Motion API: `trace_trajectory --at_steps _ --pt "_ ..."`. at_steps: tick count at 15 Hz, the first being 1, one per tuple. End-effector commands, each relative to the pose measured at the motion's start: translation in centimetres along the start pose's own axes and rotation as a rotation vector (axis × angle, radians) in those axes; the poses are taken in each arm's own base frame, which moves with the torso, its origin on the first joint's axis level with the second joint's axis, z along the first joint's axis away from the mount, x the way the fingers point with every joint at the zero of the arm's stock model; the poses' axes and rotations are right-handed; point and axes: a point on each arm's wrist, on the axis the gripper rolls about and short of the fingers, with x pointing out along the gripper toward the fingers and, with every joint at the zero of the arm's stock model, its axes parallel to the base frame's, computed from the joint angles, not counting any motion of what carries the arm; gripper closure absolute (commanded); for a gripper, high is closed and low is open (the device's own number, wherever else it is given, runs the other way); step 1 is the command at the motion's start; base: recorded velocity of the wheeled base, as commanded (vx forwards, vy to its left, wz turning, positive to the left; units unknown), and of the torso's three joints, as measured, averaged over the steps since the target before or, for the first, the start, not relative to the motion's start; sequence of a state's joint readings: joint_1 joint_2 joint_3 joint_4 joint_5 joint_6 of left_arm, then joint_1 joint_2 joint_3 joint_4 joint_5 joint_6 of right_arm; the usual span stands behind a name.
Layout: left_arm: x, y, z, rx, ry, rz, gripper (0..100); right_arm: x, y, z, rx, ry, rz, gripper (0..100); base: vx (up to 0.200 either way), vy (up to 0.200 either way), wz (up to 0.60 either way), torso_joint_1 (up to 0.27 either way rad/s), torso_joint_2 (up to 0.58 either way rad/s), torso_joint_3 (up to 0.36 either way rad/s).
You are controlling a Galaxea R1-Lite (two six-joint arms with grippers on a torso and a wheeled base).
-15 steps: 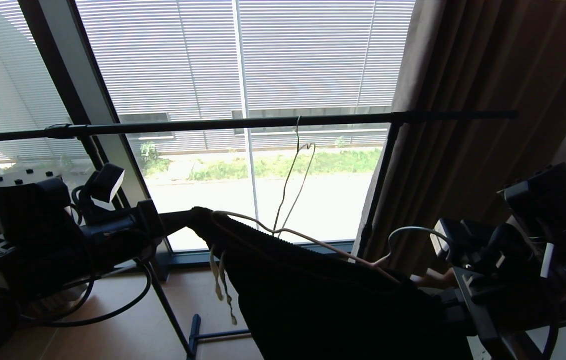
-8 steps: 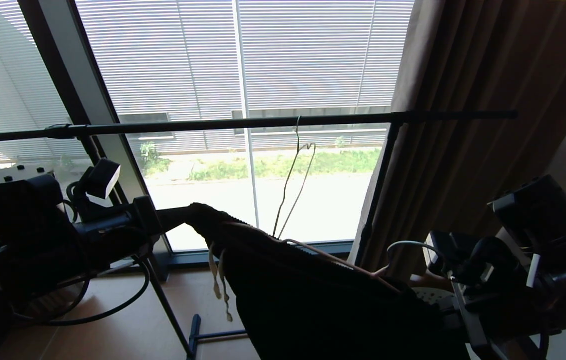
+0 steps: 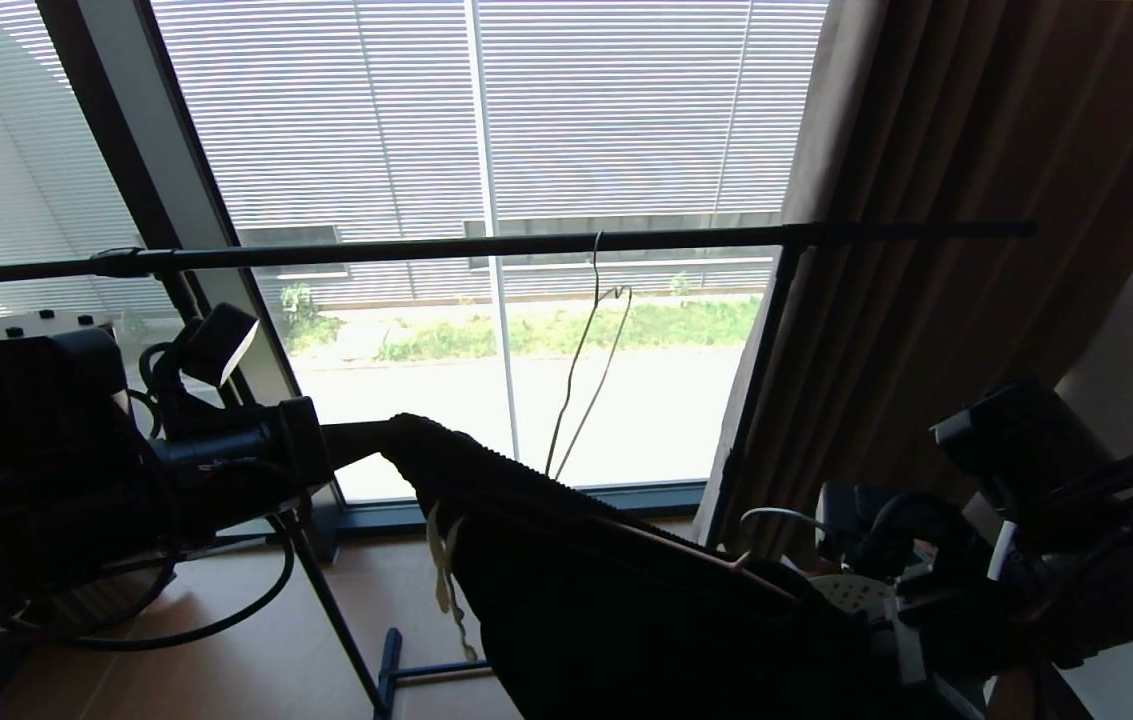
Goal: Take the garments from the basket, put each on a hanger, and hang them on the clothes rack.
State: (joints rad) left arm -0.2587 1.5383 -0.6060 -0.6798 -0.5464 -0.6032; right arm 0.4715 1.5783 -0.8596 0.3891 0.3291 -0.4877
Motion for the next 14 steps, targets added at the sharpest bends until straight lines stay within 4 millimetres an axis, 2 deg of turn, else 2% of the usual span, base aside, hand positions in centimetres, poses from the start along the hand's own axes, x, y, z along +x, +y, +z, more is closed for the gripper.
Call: trace_trajectory --at_steps 1,2,3,5,8,11,12,14 --pt "-0.4 -1.3 0.4 0.036 0.004 -0.024 100 0.6 -1.2 0.5 0.021 0.023 -0.033 100 0.000 0.000 0.00 0.000 0.00 0.000" --pt "-0.4 -1.8 0.2 0.070 0.041 -0.020 100 0.6 -1.9 1.3 0.042 0.011 -0.060 100 0.000 0.000 0.00 0.000 0.00 0.000" --pt "-0.4 -1.8 0.2 0.070 0.041 -0.020 100 0.6 -1.9 1.3 0.042 0.011 -0.060 100 0.000 0.000 0.00 0.000 0.00 0.000" --pt "-1.0 -2.7 -0.7 0.162 0.128 -0.008 100 -0.6 -3.1 3.9 0.120 -0.077 -0.109 100 0.000 0.000 0.00 0.000 0.00 0.000" --pt "-1.4 -3.7 -2.0 0.234 0.209 0.003 100 -1.4 -3.8 5.4 0.123 -0.128 -0.145 100 0.000 0.000 0.00 0.000 0.00 0.000" --pt "-1.0 -5.2 -3.1 0.270 0.242 -0.024 100 -1.5 -3.8 6.6 0.126 -0.140 -0.186 100 0.000 0.000 0.00 0.000 0.00 0.000" --pt "-0.7 -6.0 -3.8 0.285 0.267 -0.046 100 -1.5 -3.3 7.3 0.119 -0.146 -0.195 100 0.000 0.000 0.00 0.000 0.00 0.000" --pt "-0.2 -7.0 -3.8 0.310 0.257 -0.054 100 -1.1 -2.4 7.7 0.099 -0.134 -0.205 100 0.000 0.000 0.00 0.000 0.00 0.000"
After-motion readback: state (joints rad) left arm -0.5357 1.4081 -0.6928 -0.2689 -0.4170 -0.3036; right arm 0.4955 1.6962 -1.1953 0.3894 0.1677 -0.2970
